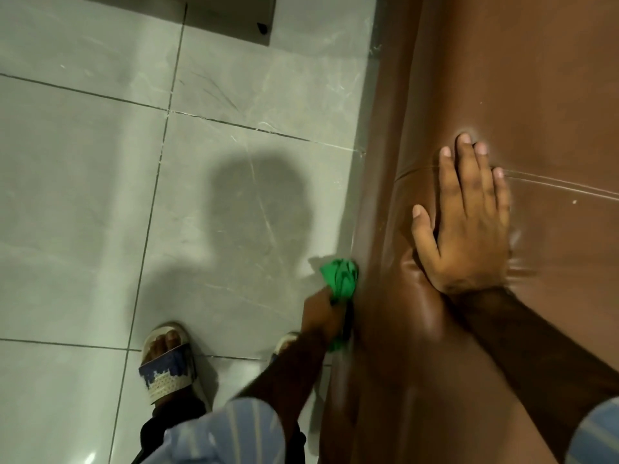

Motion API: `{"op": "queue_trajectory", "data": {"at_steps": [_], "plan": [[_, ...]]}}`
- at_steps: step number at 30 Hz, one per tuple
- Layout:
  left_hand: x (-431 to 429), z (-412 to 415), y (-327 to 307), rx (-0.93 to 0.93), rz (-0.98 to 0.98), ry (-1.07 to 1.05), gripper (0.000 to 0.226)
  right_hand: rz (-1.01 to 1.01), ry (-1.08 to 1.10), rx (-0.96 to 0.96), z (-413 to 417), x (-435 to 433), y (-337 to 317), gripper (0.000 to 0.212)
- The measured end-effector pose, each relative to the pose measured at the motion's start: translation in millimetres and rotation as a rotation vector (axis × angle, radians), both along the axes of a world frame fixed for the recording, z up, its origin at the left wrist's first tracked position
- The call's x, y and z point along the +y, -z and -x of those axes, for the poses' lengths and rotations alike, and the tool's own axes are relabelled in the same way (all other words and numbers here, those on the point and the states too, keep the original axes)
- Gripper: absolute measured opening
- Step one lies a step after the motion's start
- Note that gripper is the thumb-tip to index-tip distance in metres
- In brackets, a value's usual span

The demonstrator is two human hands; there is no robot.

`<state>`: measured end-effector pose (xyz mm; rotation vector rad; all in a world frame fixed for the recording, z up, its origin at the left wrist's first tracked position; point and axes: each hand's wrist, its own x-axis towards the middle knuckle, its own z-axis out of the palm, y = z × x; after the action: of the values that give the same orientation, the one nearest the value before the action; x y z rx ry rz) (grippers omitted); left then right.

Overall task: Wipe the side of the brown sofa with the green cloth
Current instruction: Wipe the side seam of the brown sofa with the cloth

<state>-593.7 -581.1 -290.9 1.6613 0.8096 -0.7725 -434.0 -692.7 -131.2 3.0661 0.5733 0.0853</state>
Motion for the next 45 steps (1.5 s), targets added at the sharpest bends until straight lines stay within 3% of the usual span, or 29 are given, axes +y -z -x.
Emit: {"op": "queue_trajectory", "data": {"at_steps": [4, 7, 11, 15, 19, 23, 27, 29, 31, 35, 37, 39, 42, 45], "plan": [[-12.4, -50.7, -6.8, -0.146, -0.104, -0.17, 0.028, 0.02, 0.006, -0.019, 1.4, 1.1, 1.2, 0.076], [-22.5, -5.7, -33.3, -0.271, -0.015, -0.27, 0.021, 0.013, 0.018, -0.019, 1.7, 3.5, 0.4, 0.077], [-23.9, 94.9, -34.8, -0.092, 0.11, -0.218, 0.027, 0.023, 0.052, -0.032, 3.3, 5.8, 0.3, 0.077], [-18.4, 65.1, -12.1, 0.145, -0.022, 0.045, 0.021, 0.041, 0.052, -0.031, 3.7, 5.9, 0.7, 0.077], [-23.8, -1.1, -19.0, 0.064, -0.064, -0.176, 0.028, 0.043, 0.053, -0.03, 3.9, 6.6, 1.3, 0.077], [-38.4, 48.0, -53.9, -0.173, 0.024, -0.301, 0.027, 0.039, 0.057, -0.018, 3.7, 6.5, -1.3, 0.077], [-37.1, 123.2, -44.1, 0.009, -0.001, -0.166, 0.026, 0.045, 0.063, -0.018, 4.0, 7.4, -0.1, 0.078], [-31.9, 101.9, -31.1, 0.16, -0.037, -0.089, 0.018, 0.054, 0.06, -0.02, 3.8, 7.2, 0.3, 0.078], [-28.3, 48.3, -20.1, 0.131, -0.086, -0.083, 0.016, 0.053, 0.059, -0.022, 4.1, 6.6, 0.6, 0.078], [-30.2, -59.5, -29.8, -0.169, -0.13, -0.37, 0.022, 0.043, 0.064, -0.031, 4.0, 7.3, 1.1, 0.077], [-36.1, -60.8, -44.3, -0.343, -0.085, -0.416, 0.024, 0.043, 0.063, -0.023, 3.4, 8.0, -0.1, 0.077], [-33.6, -33.7, -45.2, -0.393, -0.056, -0.349, 0.033, 0.044, 0.068, -0.024, 3.4, 8.3, -1.1, 0.078], [-17.6, 1.4, -27.5, -0.318, -0.067, -0.185, 0.038, 0.049, 0.073, -0.024, 3.6, 7.7, 0.4, 0.078], [-11.8, -49.9, -10.4, -0.17, -0.17, -0.152, 0.022, 0.065, 0.073, -0.029, 4.5, 7.1, 2.7, 0.079]]}}
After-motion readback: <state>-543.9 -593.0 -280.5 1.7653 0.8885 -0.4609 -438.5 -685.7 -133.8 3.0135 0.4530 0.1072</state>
